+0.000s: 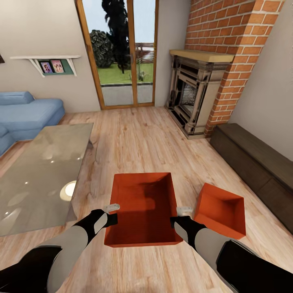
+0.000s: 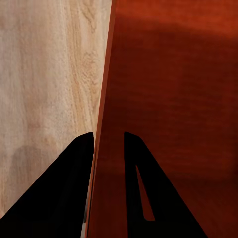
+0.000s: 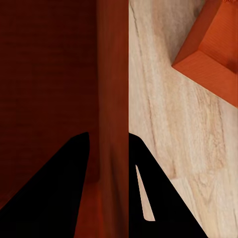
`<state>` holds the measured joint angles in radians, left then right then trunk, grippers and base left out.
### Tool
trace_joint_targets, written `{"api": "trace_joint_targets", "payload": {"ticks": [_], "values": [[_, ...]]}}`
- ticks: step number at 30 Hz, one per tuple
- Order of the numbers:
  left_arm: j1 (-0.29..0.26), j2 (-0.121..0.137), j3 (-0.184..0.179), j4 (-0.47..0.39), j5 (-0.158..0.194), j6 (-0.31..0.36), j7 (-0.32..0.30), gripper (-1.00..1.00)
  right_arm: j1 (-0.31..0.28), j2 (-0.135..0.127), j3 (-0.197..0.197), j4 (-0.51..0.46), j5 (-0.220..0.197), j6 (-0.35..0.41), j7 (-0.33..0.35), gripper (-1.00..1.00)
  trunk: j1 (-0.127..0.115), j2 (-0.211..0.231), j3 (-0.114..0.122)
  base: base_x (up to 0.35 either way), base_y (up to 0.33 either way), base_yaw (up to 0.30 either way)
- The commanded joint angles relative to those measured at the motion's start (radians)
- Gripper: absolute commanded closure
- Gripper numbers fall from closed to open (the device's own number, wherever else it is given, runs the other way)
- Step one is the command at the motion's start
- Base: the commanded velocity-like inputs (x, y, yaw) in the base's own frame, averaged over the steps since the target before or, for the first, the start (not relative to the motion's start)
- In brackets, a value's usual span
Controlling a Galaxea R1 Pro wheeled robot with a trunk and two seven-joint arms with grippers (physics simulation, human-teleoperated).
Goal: Move the two storage containers from the living room to the garage. In the garage, place one container on the floor and stack the other container on top of it (either order is fine).
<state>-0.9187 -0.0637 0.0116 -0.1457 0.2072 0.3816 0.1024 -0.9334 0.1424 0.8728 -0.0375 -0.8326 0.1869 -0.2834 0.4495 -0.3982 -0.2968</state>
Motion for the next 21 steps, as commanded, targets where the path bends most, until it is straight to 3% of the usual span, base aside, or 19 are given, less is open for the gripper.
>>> {"api": "trace_joint_targets", "payload": {"ticks": [1, 21], "values": [[0.0, -0.001, 0.015, 0.0, -0.002, 0.006, 0.01, 1.0, -0.001, 0.0, 0.015, -0.025, 0.003, 0.006, -0.004, 1.0, 0.001, -0.002, 0.0, 0.0, 0.0, 0.0], [0.0, -0.001, 0.015, 0.0, -0.002, 0.006, 0.01, 1.0, -0.001, 0.0, 0.016, -0.025, 0.003, 0.006, -0.003, 1.0, 0.001, -0.002, 0.032, 0.0, 0.0, 0.0]]}}
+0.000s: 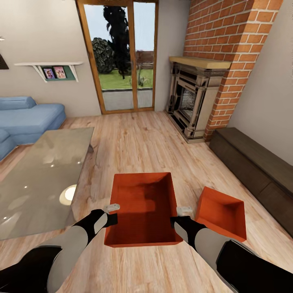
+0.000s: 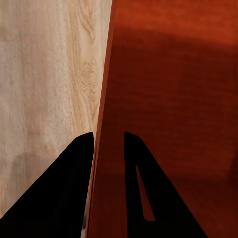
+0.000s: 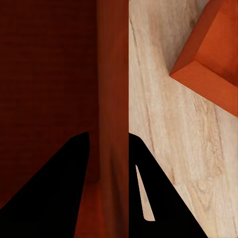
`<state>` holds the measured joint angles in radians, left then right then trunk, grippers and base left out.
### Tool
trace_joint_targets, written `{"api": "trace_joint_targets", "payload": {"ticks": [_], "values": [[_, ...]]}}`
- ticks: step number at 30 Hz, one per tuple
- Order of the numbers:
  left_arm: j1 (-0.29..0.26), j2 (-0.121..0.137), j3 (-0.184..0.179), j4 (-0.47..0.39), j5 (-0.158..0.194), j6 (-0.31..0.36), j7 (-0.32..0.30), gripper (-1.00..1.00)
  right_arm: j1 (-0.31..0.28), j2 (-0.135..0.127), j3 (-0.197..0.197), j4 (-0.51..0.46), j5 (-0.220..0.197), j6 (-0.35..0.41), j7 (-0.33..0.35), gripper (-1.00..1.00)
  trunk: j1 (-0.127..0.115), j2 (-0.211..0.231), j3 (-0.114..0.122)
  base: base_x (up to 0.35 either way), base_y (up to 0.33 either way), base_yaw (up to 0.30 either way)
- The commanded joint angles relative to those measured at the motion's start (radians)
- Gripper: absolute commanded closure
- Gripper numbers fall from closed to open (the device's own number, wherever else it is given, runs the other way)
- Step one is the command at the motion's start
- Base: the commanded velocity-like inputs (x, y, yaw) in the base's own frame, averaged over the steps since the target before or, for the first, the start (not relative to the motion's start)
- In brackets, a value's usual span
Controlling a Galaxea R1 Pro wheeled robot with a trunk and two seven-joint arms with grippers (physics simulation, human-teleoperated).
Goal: Move the two storage containers from the living room to the garage. In the garage, place one container on the floor and stack the other container on top of it (either order is fine).
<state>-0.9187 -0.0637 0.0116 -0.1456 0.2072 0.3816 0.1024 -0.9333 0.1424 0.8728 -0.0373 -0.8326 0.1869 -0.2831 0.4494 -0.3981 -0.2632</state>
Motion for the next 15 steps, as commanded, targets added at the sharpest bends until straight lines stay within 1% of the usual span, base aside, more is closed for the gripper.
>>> {"api": "trace_joint_targets", "payload": {"ticks": [1, 15], "values": [[0.0, -0.001, 0.014, 0.0, -0.002, 0.006, 0.01, 1.0, -0.001, 0.0, 0.016, -0.026, 0.003, 0.006, -0.004, 1.0, 0.001, -0.002, 0.0, 0.0, 0.0, 0.0], [0.0, -0.001, 0.014, 0.0, -0.002, 0.006, 0.01, 1.0, -0.001, 0.0, 0.016, -0.024, 0.004, 0.006, -0.004, 1.0, 0.001, -0.002, 0.022, 0.0, 0.0, 0.0]]}}
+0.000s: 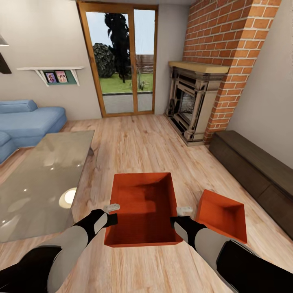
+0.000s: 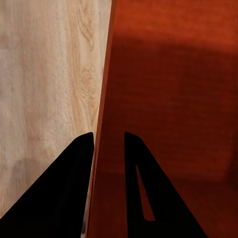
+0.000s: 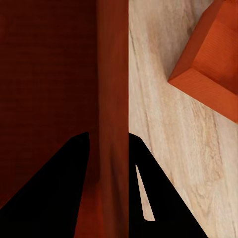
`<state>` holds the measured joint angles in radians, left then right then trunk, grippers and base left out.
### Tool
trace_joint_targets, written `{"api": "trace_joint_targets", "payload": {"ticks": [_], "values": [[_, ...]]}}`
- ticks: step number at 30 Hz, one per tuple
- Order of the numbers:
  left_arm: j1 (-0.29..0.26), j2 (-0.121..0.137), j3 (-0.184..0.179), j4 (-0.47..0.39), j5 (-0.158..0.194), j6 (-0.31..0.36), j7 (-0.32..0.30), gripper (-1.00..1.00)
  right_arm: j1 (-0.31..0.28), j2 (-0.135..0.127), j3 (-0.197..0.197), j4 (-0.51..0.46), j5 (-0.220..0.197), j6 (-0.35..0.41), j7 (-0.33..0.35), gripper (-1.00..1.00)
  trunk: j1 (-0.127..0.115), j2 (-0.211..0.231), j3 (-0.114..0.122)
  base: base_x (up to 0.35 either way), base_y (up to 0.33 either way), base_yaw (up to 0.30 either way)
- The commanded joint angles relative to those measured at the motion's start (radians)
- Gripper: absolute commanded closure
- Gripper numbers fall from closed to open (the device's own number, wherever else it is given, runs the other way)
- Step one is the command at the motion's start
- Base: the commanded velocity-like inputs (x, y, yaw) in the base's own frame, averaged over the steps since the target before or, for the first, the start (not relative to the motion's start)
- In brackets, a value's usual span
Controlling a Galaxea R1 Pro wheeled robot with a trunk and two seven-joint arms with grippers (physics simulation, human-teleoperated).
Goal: Move the two storage containers from the living room to the garage. In the garage, place one container on the floor and stack the other container on top of it (either order is fine).
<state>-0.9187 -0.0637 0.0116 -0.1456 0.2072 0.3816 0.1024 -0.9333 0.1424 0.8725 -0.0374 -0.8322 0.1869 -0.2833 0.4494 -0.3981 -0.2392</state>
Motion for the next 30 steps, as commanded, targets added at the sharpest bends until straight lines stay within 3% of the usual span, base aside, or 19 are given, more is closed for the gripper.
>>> {"api": "trace_joint_targets", "payload": {"ticks": [1, 30], "values": [[0.0, -0.001, 0.014, 0.0, -0.002, 0.006, 0.01, 1.0, -0.001, 0.0, 0.016, -0.024, 0.003, 0.006, -0.004, 1.0, 0.001, -0.002, 0.0, 0.0, 0.0, 0.0], [0.0, -0.001, 0.014, 0.0, -0.002, 0.006, 0.011, 1.0, -0.001, 0.0, 0.017, -0.024, 0.004, 0.006, -0.004, 1.0, 0.001, -0.002, 0.046, 0.0, 0.0, 0.0]]}}
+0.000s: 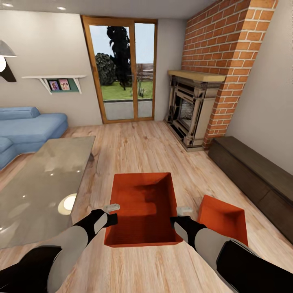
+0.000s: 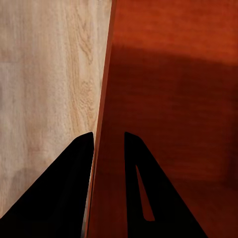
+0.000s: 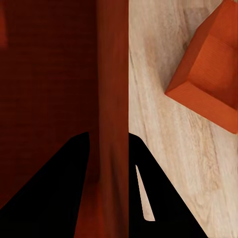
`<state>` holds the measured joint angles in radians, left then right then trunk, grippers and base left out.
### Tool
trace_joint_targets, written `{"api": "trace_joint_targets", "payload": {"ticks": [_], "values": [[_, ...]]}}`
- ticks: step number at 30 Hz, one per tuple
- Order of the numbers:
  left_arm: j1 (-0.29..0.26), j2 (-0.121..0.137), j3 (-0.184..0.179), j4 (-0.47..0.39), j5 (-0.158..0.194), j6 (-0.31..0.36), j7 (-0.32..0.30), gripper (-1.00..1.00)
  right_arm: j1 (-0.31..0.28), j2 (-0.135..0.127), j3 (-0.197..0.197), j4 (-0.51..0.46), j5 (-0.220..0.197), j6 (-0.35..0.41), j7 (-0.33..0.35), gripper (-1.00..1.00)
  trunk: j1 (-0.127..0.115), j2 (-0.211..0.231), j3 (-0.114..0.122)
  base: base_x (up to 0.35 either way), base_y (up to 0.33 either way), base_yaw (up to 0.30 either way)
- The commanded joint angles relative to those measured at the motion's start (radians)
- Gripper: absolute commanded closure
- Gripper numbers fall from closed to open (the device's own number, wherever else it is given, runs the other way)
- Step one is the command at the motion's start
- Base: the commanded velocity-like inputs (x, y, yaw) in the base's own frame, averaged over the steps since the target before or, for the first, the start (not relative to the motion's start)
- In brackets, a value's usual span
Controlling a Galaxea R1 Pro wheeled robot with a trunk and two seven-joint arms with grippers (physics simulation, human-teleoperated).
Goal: Move the two storage containers from the living room to the garage. In the garage, place one container on the floor and stack the other container on top of it (either order is fine).
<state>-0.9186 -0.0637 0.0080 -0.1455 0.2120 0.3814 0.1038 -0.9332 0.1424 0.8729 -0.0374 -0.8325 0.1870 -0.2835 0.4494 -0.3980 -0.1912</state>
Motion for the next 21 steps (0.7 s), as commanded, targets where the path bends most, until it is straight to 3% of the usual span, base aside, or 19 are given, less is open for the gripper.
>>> {"api": "trace_joint_targets", "payload": {"ticks": [1, 21], "values": [[0.0, -0.001, 0.018, 0.0, -0.006, 0.007, 0.01, 1.0, -0.001, 0.0, 0.016, -0.024, 0.004, 0.006, -0.004, 1.0, 0.001, -0.002, 0.0, 0.0, 0.0, 0.0], [0.0, -0.001, 0.018, -0.001, -0.006, 0.007, 0.009, 1.0, -0.001, 0.0, 0.016, -0.022, 0.004, 0.006, -0.005, 1.0, 0.001, -0.002, 0.032, 0.0, 0.0, 0.0]]}}
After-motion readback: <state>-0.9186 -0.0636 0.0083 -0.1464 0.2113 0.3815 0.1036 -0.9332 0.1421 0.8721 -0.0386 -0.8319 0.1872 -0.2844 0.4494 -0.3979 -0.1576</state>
